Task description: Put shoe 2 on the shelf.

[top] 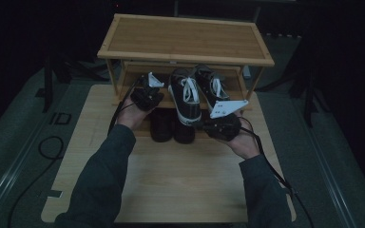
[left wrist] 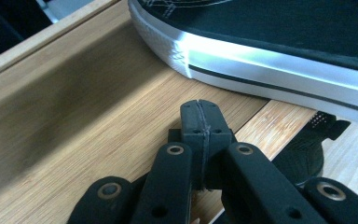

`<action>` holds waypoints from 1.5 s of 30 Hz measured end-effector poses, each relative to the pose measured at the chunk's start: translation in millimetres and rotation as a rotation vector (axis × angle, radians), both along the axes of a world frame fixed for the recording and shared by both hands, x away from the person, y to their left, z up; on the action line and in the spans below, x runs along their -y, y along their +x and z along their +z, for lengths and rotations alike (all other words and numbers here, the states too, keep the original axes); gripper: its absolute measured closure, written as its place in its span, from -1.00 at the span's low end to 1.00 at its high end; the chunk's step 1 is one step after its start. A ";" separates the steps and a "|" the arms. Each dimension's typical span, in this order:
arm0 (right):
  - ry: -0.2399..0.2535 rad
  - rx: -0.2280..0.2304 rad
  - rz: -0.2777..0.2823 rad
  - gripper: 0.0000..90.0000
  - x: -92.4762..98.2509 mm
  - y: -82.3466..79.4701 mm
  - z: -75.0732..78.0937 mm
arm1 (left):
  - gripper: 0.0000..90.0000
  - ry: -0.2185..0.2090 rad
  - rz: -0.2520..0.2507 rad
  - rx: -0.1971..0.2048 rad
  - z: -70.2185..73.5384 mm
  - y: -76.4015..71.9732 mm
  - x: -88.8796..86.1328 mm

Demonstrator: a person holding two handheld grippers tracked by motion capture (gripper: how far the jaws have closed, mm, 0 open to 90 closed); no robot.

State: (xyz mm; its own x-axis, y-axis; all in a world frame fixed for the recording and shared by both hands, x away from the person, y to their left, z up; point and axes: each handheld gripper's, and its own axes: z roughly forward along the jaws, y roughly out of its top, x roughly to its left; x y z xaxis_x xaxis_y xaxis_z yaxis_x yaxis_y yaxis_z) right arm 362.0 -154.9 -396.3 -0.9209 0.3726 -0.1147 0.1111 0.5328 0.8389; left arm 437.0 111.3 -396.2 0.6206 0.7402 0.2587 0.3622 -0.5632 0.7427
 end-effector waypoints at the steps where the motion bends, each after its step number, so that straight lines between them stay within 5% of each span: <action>1: 0.003 0.004 0.004 1.00 -2.7 0.9 -0.4 | 1.00 -0.030 0.008 0.004 -1.2 -0.3 1.5; 13: 0.022 0.019 0.022 1.00 -14.7 8.1 -1.6 | 1.00 -0.061 0.007 -0.007 -2.2 0.4 -0.9; 15: 0.004 0.045 -0.027 1.00 -16.3 10.4 -2.1 | 1.00 -0.032 -0.002 -0.015 -0.8 0.9 -3.4; 16: -0.008 0.053 -0.065 1.00 -16.5 13.3 -3.2 | 1.00 -0.053 0.003 -0.010 -2.0 0.7 -2.3; 18: 0.012 0.029 -0.055 1.00 -14.8 18.4 -4.4 | 1.00 -0.057 0.001 -0.007 -2.4 0.6 -2.4; 29: 0.045 0.073 -0.089 1.00 -17.4 23.2 1.5 | 1.00 -0.055 0.004 -0.009 -2.0 0.7 -2.1; 41: -0.007 0.117 -0.076 1.00 -32.6 23.9 2.3 | 1.00 -0.035 -0.002 -0.018 -0.8 1.0 -4.2; 42: -0.025 0.119 -0.077 1.00 -33.3 23.7 0.9 | 1.00 -0.073 0.008 -0.009 -2.5 0.6 -2.0; 45: -0.068 0.130 -0.098 1.00 -36.8 24.1 -5.8 | 1.00 -0.081 0.008 -0.014 -2.7 0.8 -2.3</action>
State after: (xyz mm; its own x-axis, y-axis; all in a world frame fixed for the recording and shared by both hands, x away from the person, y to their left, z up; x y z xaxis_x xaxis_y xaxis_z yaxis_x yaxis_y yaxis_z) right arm 386.1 -118.1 -402.1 -0.8561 0.4473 -0.2587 0.0582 0.5808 0.8119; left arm 437.8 113.6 -398.9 0.6177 0.7634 0.1888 0.3775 -0.4985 0.7804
